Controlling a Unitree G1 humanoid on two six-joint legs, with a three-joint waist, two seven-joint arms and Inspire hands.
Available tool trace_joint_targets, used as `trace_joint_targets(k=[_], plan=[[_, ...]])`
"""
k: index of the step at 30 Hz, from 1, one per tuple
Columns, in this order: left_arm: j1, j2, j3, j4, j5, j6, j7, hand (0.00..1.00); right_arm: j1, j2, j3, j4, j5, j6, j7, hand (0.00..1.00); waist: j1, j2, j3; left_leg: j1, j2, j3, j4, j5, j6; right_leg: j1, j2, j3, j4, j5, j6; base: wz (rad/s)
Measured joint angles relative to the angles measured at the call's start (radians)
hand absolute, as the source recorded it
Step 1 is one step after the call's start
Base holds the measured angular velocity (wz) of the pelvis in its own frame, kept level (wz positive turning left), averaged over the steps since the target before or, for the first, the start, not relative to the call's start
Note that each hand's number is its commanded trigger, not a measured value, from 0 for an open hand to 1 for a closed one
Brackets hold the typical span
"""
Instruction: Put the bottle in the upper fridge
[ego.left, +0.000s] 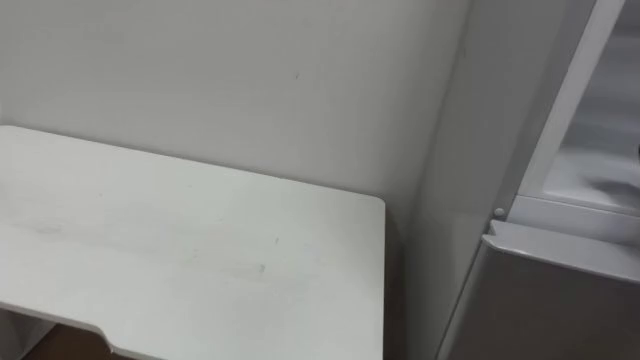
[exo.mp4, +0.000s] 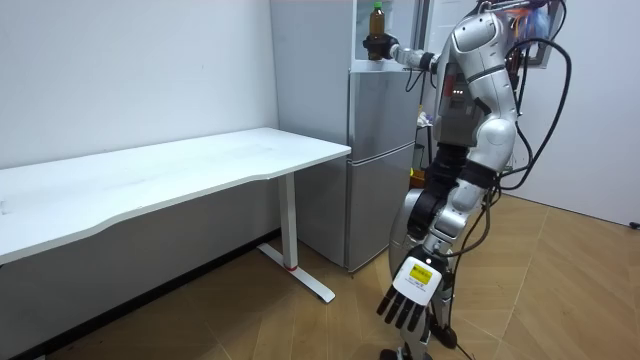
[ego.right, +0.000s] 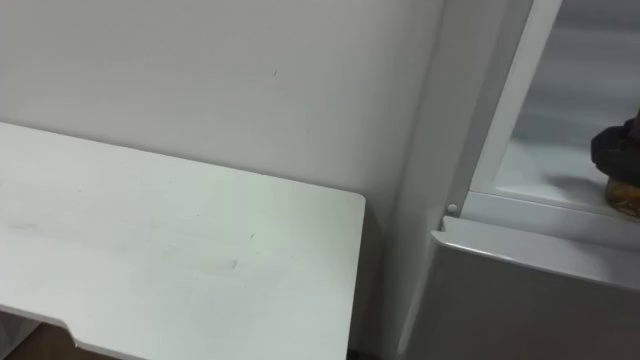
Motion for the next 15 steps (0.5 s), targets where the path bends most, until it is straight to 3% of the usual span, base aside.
trace_joint_targets(k=[6, 15], plan=[[0.000, 0.000, 0.000, -0.030, 0.000, 0.005, 0.001, 0.00, -0.021, 0.000, 0.000, 0.017, 0.011, 0.004, -0.010, 1.00, 0.045, -0.009, 0.0052, -0.015, -0.002, -0.015, 0.011, 0.000, 0.000, 0.000, 0.000, -0.007, -0.004, 0.000, 0.000, 0.07], [0.003, 0.000, 0.001, -0.046, -0.007, 0.009, 0.000, 0.00, -0.055, 0.000, 0.023, 0.032, 0.011, 0.004, -0.010, 1.00, 0.049, -0.006, 0.0126, -0.046, -0.003, -0.054, 0.030, 0.001, -0.002, -0.001, 0.002, -0.048, -0.005, 0.000, 0.000, 0.14]])
